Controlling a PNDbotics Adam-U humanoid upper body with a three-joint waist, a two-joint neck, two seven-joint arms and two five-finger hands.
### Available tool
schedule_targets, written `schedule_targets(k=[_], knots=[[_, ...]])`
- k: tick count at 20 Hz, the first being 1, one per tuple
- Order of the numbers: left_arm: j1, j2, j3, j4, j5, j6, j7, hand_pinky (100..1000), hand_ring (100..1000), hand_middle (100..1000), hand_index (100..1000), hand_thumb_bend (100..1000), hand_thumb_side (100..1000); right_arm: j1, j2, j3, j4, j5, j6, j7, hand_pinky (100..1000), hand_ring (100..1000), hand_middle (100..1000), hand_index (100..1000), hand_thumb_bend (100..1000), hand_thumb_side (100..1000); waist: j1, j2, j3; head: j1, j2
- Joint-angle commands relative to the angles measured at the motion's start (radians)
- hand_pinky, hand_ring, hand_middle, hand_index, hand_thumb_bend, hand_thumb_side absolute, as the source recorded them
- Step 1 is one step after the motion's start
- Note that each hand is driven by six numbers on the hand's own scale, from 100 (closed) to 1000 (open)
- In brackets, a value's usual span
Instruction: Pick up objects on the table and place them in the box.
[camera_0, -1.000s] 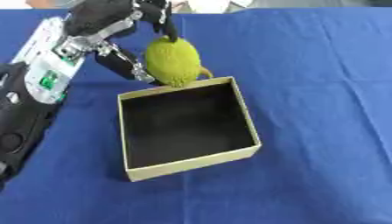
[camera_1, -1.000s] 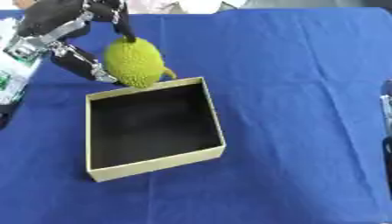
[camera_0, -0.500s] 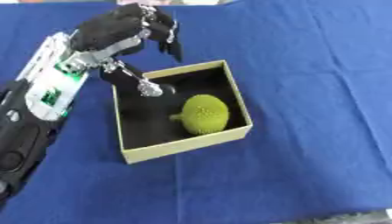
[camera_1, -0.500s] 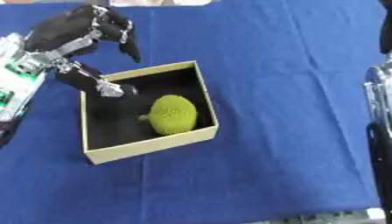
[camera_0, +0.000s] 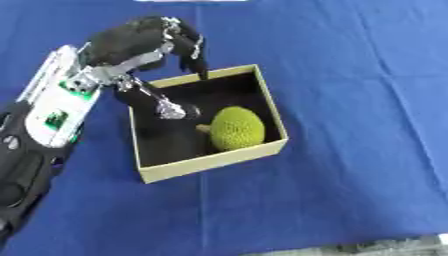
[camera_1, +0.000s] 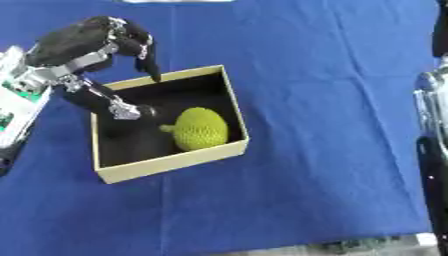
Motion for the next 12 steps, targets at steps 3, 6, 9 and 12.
schedule_targets(k=[3,6,9,12], knots=[[-0.017,0.008,0.018,-0.032,0.006,0.001,-0.001,460,396,413,559,624,100,-0.009,-0.024,-0.007,-0.016,0.006,-0.001,-0.004,736,667,477,657,100,551,-0.004,-0.023,0.001,-0.003,-0.009],[-0.018,0.007,0.020,-0.036,0.006,0.001,0.002,459,397,414,560,634,100,-0.010,-0.025,-0.007,-0.016,0.005,-0.002,-0.004,736,667,477,657,100,547,-0.004,-0.025,0.002,-0.005,-0.015],[-0.018,0.008,0.027,-0.041,0.006,0.003,0.011,459,397,414,560,640,100,-0.010,-0.026,-0.007,-0.016,0.006,-0.002,-0.005,735,667,478,657,100,547,-0.004,-0.026,0.003,-0.009,-0.023],[-0.018,0.010,0.032,-0.045,0.005,0.007,0.019,463,404,422,567,616,100,-0.011,-0.027,-0.007,-0.016,0.005,-0.003,-0.004,735,667,478,656,100,547,-0.005,-0.027,0.004,-0.015,-0.031]])
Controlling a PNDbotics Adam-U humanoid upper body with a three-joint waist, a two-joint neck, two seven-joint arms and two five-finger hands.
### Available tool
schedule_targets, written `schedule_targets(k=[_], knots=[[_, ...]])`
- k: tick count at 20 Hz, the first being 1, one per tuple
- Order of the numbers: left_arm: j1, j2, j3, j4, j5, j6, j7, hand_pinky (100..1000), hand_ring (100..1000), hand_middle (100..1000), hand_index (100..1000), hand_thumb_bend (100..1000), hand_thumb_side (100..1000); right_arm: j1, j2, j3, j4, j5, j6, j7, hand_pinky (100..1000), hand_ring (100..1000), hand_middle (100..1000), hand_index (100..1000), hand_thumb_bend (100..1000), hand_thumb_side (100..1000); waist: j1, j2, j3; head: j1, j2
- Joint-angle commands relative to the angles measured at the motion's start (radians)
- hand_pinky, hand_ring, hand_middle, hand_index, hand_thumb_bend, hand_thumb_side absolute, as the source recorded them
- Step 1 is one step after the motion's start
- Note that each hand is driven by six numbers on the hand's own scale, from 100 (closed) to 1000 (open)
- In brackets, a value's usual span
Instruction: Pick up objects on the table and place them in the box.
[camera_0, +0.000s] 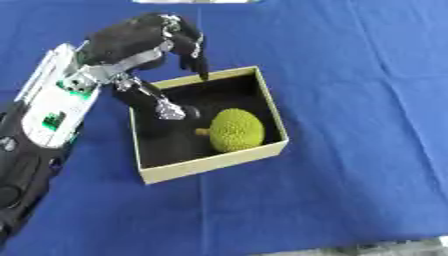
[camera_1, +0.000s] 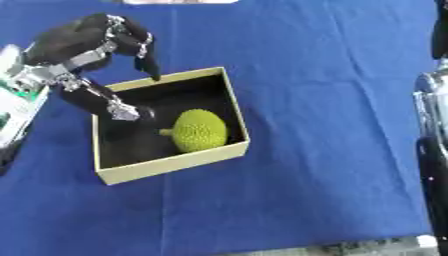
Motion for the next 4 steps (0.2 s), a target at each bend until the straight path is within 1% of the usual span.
schedule_targets(k=[1,2,3,4], knots=[[-0.017,0.012,0.023,-0.024,0.003,0.008,0.017,493,440,461,608,591,100,-0.011,-0.027,-0.007,-0.016,0.005,-0.001,-0.002,735,666,478,656,100,547,-0.003,-0.027,0.001,-0.009,-0.021],[-0.017,0.016,0.028,-0.026,-0.003,0.013,0.019,552,495,555,708,590,100,-0.011,-0.027,-0.007,-0.016,0.005,-0.001,-0.002,735,666,478,656,100,546,-0.003,-0.028,0.002,-0.012,-0.023],[-0.016,0.020,0.032,-0.029,-0.014,0.016,0.014,638,597,677,806,587,100,-0.010,-0.028,-0.008,-0.016,0.006,-0.002,-0.003,735,666,478,656,100,546,-0.003,-0.028,0.002,-0.013,-0.025],[-0.013,0.026,0.041,-0.033,-0.027,0.019,0.006,696,658,732,851,581,100,-0.010,-0.028,-0.008,-0.016,0.006,-0.002,-0.003,735,666,478,656,100,545,-0.003,-0.029,0.003,-0.015,-0.027]])
